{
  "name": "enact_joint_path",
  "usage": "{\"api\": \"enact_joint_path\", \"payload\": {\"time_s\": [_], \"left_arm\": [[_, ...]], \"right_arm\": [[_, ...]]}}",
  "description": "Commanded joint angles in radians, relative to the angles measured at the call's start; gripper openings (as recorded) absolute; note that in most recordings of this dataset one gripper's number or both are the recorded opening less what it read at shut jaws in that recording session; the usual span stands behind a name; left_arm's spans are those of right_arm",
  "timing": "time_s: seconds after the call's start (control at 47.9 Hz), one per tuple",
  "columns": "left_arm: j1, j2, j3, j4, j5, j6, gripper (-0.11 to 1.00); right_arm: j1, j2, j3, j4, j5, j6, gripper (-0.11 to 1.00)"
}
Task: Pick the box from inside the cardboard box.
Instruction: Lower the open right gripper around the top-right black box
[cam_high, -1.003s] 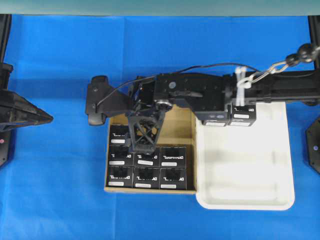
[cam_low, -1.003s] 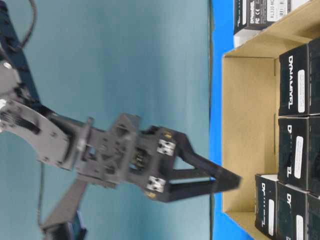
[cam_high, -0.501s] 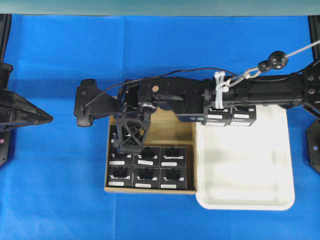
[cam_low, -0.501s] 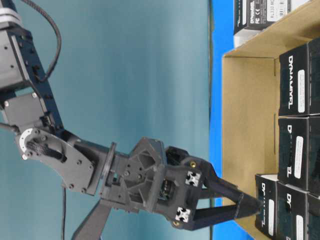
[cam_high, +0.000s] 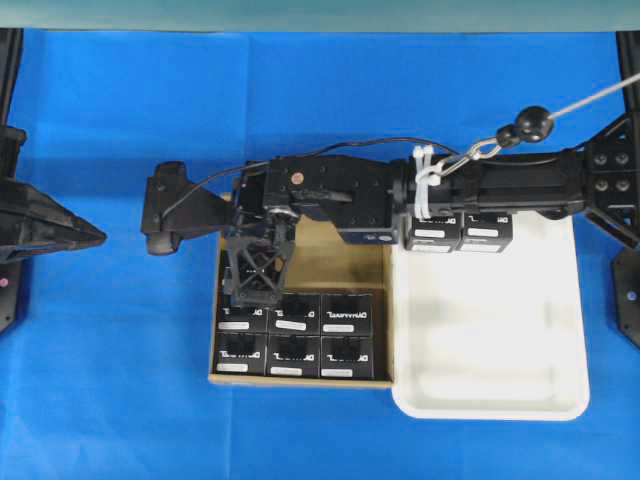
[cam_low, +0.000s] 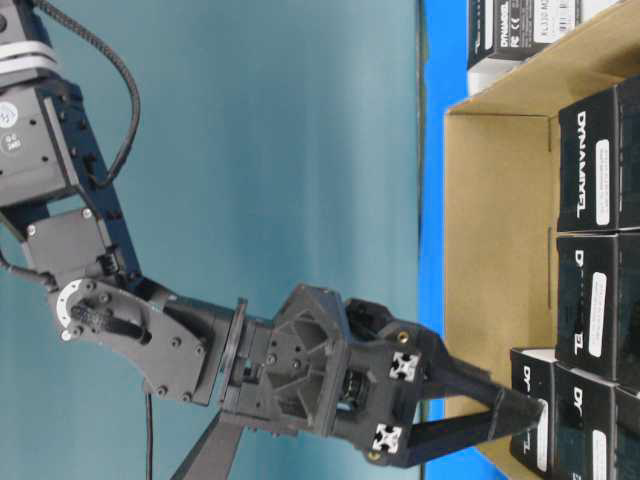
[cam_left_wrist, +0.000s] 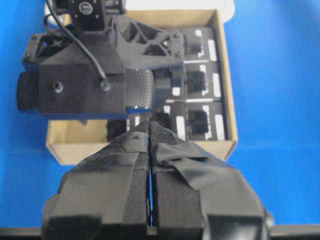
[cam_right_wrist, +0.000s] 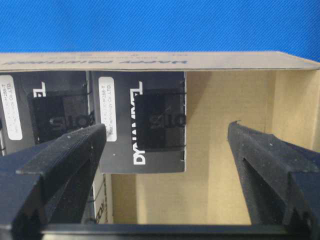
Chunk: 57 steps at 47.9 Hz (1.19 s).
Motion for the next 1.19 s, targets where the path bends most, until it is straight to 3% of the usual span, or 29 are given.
{"api": "enact_joint_path", "payload": {"time_s": [0.0,0.564,1.17], "left_arm": [[-0.002,0.006,-0.018,0.002,-0.005,0.002,-0.05],[-0.002,0.006,-0.018,0.002,-0.005,0.002,-0.05],[-0.002,0.003,-0.011,0.002,-0.006,0.002,-0.05]], "right_arm": [[0.000,0.014,-0.031,0.003,0.005,-0.002,0.97],[0.000,0.078,-0.158,0.005,0.123,-0.009,0.97],[-0.003,0.107,-0.155,0.005,0.147,-0.009,0.97]]}}
